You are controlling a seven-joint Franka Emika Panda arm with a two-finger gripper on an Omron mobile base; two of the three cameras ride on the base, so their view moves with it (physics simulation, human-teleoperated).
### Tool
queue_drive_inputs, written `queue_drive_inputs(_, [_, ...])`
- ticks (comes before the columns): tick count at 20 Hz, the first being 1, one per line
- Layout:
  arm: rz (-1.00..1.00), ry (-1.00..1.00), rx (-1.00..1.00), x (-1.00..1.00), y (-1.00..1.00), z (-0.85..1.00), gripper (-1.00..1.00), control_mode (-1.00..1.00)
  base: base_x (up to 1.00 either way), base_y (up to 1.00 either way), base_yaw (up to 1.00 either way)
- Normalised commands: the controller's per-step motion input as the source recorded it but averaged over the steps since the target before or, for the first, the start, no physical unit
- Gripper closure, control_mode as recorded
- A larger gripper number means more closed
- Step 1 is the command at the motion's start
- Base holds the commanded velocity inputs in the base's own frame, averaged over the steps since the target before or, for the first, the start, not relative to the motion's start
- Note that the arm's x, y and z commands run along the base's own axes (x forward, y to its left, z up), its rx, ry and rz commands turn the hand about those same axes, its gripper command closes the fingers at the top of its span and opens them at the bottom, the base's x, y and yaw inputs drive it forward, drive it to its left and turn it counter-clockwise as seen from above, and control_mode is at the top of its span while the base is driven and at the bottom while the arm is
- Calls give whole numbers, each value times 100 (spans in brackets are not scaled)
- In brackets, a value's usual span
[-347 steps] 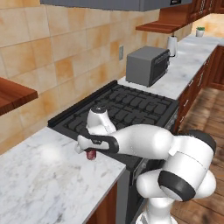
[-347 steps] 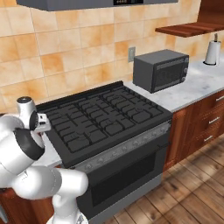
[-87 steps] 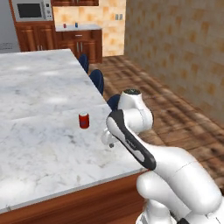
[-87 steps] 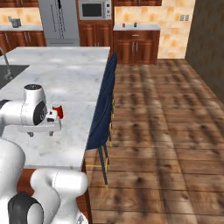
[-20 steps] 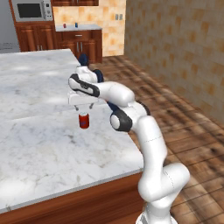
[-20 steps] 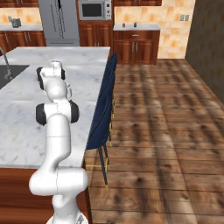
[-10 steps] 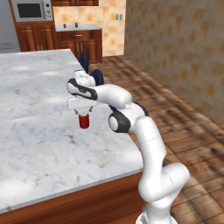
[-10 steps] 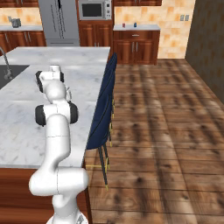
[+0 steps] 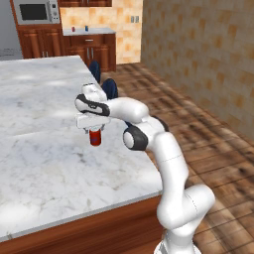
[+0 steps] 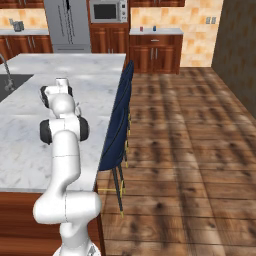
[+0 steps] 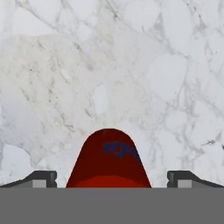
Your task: Four empty soda cans are scattered around the kitchen. Gather all the cans and cluster them next to the stove for recycling.
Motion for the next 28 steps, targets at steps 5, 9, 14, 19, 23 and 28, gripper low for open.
queue_drive_inputs(5, [0,-1,0,-14,0,-3,-100,-100,0,0,0])
queue_drive_inputs(9, [0,0,0,-3,0,0,-100,-100,0,0,0])
queue_drive_inputs(14, [0,0,0,0,0,0,100,-100,0,0,0])
queue_drive_inputs(19, [0,-1,0,-3,0,1,100,-100,0,0,0])
queue_drive_inputs(23, [0,-11,0,-70,-21,55,100,-100,0,0,0])
queue_drive_inputs(28, [0,-12,0,-98,-49,59,100,-100,0,0,0])
